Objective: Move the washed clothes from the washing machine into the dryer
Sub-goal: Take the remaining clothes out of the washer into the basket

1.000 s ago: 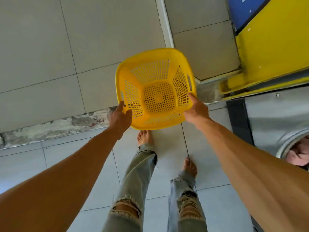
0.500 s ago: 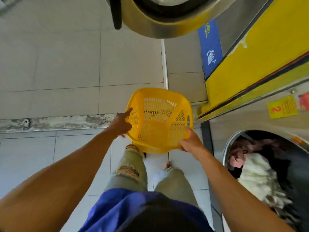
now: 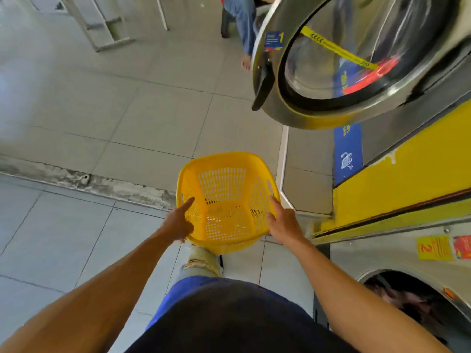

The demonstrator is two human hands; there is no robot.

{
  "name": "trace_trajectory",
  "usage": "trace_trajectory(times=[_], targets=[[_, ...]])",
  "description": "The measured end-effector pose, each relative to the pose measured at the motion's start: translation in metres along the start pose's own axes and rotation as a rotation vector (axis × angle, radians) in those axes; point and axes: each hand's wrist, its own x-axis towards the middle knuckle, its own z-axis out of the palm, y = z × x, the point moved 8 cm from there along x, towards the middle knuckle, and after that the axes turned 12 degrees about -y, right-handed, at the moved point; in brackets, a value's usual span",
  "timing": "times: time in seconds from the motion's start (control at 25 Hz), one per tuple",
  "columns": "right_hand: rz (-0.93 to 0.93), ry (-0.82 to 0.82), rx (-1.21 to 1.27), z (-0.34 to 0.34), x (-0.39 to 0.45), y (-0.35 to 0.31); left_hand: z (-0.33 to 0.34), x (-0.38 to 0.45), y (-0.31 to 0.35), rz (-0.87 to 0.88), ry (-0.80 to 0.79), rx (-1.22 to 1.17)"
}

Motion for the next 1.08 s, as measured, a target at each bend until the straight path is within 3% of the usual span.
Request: trace_trajectory(times=[0.24,0.36,0.64,0.88,1.08], targets=[[-0.08,-0.134,-0.205,0.007,0.064,-0.136,-0.077,0.002,-0.056,-0.122,0.053,-0.216],[-0.087,-0.162,-0.276,0.009,0.085,-0.188,-0.137,-0.001,-0.063,-0.122,0.153,-0.248],[-0.195,-0.28,-0.209,0.025,0.119,-0.293,-0.258,0.01,-0.079,-0.088,0.283,-0.233],[-0.114,-0.246,-0.216,-0.016,0.189,-0.332,-0.324,0.072,-0.04,-0.055,0.284,-0.22],[-0.047,-0.26,-0.212,-0.057,0.255,-0.361,-0.38,0.138,0.03,-0.001,0.249,-0.172]])
